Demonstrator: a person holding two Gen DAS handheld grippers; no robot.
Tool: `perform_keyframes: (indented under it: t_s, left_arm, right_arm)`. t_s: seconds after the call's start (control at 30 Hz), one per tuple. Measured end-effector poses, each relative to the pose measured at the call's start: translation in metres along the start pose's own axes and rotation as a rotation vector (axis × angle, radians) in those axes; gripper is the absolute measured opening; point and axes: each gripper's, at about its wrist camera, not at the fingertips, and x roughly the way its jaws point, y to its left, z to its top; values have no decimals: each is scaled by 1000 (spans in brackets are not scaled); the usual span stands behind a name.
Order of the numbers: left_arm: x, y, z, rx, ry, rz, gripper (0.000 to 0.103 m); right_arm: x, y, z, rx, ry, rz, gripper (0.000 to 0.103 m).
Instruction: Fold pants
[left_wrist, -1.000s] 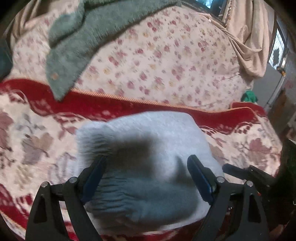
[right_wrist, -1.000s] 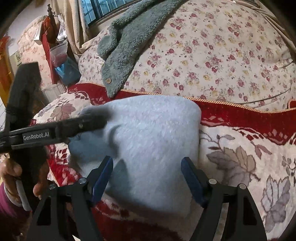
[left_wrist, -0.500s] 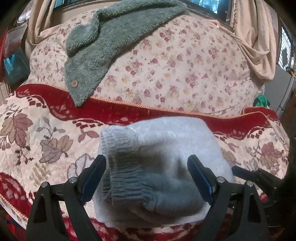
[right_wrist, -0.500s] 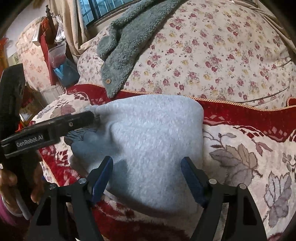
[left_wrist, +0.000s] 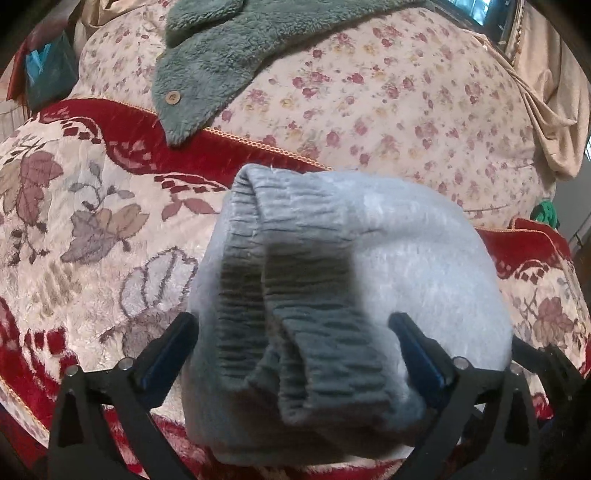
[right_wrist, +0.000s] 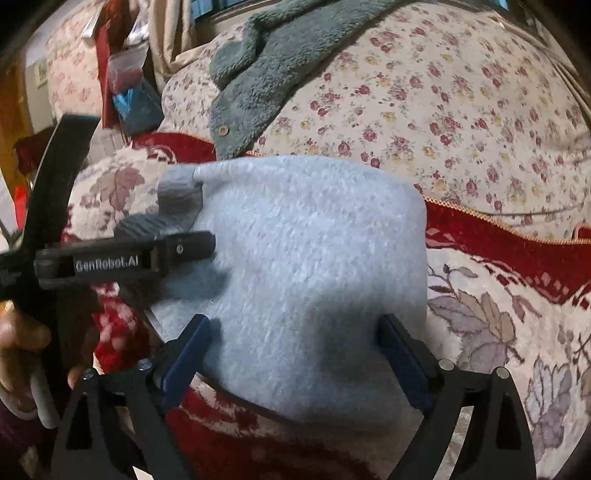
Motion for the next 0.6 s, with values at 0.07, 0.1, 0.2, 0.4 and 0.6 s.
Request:
perform_keyframes:
  t_s: [0.07, 0.1, 0.2, 0.4, 0.6]
  left_arm:
    - [-1, -3, -1, 13, -5, 11, 103]
    - [-1, -3, 0, 15, -4, 11, 103]
    - [-5, -1, 2, 2, -5, 1, 103]
    - [-29, -15, 1, 69, -72, 90, 103]
    - [-56, -26, 1, 98, -136, 119, 103]
  right_arm:
    - [-1, 0, 1, -4, 6, 1, 96]
    - [-2, -2, 2, -2, 7, 7, 96]
    - [-14, -9, 6, 29, -13, 32, 96]
    - [-36, -8, 8, 24, -67, 10, 95]
    - [-48, -18, 11, 101, -100, -11, 95]
